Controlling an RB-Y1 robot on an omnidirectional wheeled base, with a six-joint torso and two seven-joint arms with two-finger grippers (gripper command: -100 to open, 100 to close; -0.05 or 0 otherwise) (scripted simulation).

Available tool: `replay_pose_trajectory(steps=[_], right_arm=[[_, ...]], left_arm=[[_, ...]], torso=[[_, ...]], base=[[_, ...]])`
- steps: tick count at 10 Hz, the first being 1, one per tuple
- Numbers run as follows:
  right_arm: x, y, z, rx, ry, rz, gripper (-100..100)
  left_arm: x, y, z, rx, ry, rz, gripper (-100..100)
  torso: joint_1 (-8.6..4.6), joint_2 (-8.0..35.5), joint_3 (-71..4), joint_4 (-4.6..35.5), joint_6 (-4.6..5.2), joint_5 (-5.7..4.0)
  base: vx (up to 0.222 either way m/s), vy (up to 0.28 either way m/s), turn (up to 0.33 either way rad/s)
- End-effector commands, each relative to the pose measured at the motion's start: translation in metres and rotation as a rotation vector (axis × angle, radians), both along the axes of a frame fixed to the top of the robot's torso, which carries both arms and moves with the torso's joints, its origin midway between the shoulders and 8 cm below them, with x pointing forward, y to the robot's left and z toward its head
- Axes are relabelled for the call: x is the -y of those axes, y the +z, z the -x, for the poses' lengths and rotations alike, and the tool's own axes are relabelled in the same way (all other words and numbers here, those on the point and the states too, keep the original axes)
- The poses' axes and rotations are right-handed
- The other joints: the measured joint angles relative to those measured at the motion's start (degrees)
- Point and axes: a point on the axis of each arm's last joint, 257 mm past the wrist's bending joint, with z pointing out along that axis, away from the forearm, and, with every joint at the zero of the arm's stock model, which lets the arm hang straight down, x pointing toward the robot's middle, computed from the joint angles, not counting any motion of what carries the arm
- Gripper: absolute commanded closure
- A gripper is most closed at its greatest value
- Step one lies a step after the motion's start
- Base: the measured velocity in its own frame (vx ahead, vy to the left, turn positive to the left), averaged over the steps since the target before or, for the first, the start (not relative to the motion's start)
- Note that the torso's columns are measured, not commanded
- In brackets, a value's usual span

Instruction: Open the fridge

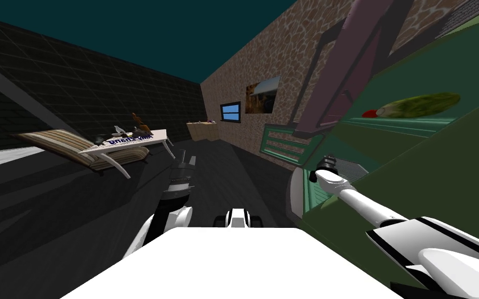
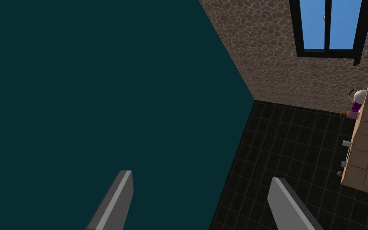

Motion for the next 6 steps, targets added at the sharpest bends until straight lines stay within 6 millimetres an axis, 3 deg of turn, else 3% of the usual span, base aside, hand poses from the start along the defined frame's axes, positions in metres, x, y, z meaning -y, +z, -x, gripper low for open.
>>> replay_pose_trajectory(steps=[1,3,5,6], right_arm=[[-0.001,0.000,-0.004,-0.031,-0.015,0.018,-100],[-0.005,0.002,-0.012,-0.016,-0.033,-0.020,-100],[-0.005,0.002,-0.012,-0.042,-0.036,0.003,-100],[-0.009,0.003,-0.020,-0.015,-0.048,-0.049,-100]], left_arm=[[0.000,0.000,0.000,0.000,0.000,0.000,0],[0.000,0.000,0.000,0.000,0.000,0.000,0],[0.000,0.000,0.000,0.000,0.000,0.000,0],[0.000,0.000,0.000,0.000,0.000,0.000,0]], torso=[[-0.08,0.12,0.11,0.06,0.13,-0.03],[-0.07,0.10,0.08,0.04,0.04,-0.02],[0.01,-0.12,-0.03,-0.01,0.14,0.00],[0.06,-0.30,-0.16,-0.07,0.10,0.01]], base=[[-0.061,-0.031,-0.010],[-0.134,-0.051,0.147],[-0.044,-0.017,-0.011],[-0.101,-0.045,0.227]])
